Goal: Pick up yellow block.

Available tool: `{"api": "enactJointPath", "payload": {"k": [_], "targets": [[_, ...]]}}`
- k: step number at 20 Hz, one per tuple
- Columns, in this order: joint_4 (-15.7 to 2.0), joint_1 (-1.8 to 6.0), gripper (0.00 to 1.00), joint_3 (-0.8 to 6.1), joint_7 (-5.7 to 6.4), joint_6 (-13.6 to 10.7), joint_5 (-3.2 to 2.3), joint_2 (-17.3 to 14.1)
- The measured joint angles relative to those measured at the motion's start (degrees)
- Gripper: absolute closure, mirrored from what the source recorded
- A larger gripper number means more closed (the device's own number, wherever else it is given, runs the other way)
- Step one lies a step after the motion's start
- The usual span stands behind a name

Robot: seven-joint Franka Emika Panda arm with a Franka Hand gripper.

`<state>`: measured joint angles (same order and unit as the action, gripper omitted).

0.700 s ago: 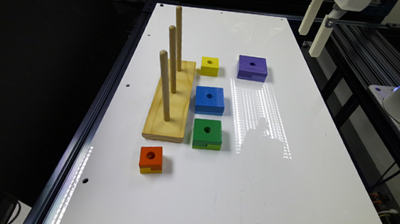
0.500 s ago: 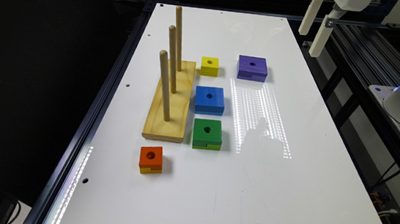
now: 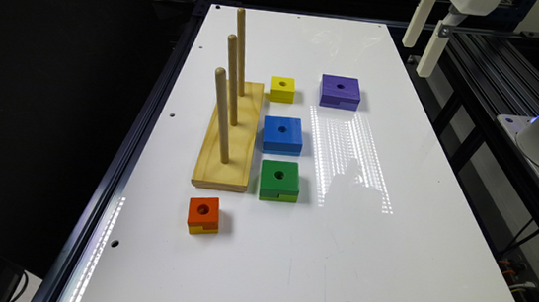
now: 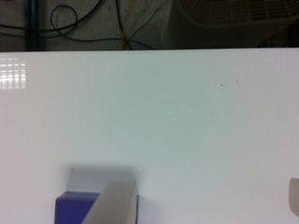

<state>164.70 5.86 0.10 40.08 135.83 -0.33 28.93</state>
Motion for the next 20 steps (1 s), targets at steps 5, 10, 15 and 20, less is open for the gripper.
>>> {"api": "enactJointPath", "payload": {"k": [5, 10, 15, 20], "targets": [[-0.21, 1.27, 0.0, -0.01, -0.95, 0.0, -0.09, 0.1], [-0.88, 2.78, 0.0, -0.01, -2.42, 0.0, -0.09, 0.1], [-1.32, 2.8, 0.0, -0.01, -2.45, 0.0, -0.09, -0.1], [-1.55, 2.94, 0.0, -0.01, -2.53, 0.3, -0.1, -0.2]]}}
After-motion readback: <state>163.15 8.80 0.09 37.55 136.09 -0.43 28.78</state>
